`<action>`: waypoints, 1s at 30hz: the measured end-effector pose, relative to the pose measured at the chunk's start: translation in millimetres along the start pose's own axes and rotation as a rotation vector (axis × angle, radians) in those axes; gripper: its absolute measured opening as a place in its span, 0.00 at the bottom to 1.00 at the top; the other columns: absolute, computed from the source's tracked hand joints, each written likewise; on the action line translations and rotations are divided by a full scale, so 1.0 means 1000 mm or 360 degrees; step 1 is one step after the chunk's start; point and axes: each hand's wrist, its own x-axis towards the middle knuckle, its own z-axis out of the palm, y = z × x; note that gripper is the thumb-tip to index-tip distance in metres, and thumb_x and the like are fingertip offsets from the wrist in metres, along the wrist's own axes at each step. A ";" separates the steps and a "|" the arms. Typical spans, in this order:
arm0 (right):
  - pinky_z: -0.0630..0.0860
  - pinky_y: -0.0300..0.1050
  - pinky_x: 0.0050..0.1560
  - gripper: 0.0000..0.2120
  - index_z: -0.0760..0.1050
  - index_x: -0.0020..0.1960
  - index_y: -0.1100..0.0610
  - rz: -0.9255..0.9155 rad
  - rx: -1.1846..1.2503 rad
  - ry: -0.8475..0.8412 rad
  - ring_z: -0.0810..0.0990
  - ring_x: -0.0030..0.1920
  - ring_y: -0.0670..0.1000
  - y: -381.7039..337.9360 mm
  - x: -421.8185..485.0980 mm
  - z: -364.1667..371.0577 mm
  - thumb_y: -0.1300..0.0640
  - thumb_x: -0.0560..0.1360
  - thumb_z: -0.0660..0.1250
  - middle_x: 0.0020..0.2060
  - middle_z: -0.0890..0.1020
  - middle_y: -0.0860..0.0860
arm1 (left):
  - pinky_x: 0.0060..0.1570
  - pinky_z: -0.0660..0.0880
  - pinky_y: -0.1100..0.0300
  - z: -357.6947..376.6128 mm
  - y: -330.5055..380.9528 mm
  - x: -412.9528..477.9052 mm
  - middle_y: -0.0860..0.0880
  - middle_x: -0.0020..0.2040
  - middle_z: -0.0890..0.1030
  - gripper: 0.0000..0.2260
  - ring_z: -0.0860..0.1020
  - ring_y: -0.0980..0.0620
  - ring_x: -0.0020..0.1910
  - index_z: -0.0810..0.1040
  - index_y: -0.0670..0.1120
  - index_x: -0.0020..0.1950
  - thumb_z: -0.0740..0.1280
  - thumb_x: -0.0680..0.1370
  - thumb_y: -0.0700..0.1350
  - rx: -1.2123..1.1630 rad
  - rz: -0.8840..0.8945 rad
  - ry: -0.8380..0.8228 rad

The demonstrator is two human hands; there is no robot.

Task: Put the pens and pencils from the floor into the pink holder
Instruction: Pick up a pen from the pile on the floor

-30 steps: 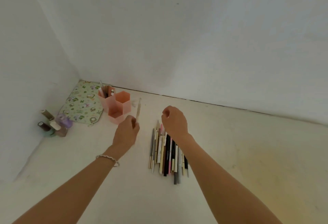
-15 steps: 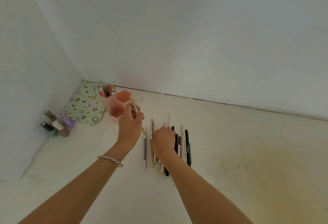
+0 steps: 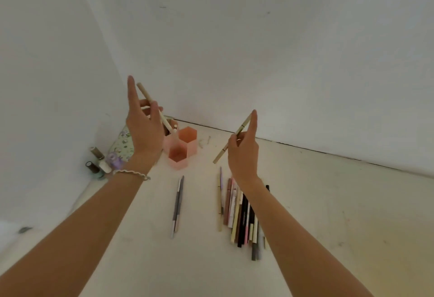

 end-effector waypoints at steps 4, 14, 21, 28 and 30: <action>0.75 0.33 0.31 0.38 0.42 0.77 0.40 -0.0125 0.0079 0.0014 0.77 0.31 0.46 -0.010 0.010 0.014 0.62 0.80 0.62 0.35 0.77 0.50 | 0.52 0.80 0.57 0.002 -0.012 0.024 0.50 0.51 0.79 0.25 0.82 0.57 0.46 0.60 0.54 0.77 0.61 0.82 0.41 0.0069 -0.0026 -0.0053; 0.75 0.29 0.40 0.32 0.51 0.75 0.43 -0.0376 0.0217 0.0087 0.80 0.37 0.44 -0.021 0.029 0.051 0.61 0.79 0.63 0.37 0.80 0.49 | 0.63 0.71 0.49 0.004 -0.051 0.017 0.46 0.62 0.75 0.16 0.73 0.47 0.62 0.72 0.44 0.68 0.59 0.80 0.42 0.0325 0.0028 0.0043; 0.77 0.32 0.42 0.27 0.52 0.72 0.40 -0.0470 0.0051 -0.0120 0.81 0.40 0.44 -0.039 0.040 0.110 0.57 0.80 0.62 0.43 0.81 0.46 | 0.49 0.76 0.56 -0.020 -0.066 0.015 0.48 0.58 0.77 0.15 0.76 0.54 0.50 0.73 0.46 0.63 0.59 0.78 0.36 0.0159 -0.0144 0.0039; 0.77 0.46 0.55 0.18 0.64 0.70 0.51 -0.0634 -0.0532 -0.0406 0.77 0.54 0.50 -0.010 0.020 0.118 0.55 0.81 0.59 0.58 0.78 0.51 | 0.34 0.71 0.70 -0.035 -0.071 0.002 0.51 0.49 0.79 0.11 0.75 0.61 0.40 0.74 0.48 0.54 0.62 0.76 0.35 0.0339 -0.0298 -0.0055; 0.76 0.44 0.51 0.19 0.64 0.71 0.53 -0.0612 -0.0420 -0.0264 0.77 0.51 0.49 -0.012 0.020 0.111 0.56 0.80 0.57 0.56 0.77 0.50 | 0.37 0.70 0.63 -0.035 -0.081 -0.005 0.50 0.45 0.80 0.04 0.75 0.56 0.39 0.74 0.48 0.50 0.64 0.77 0.41 0.0694 -0.0478 -0.0289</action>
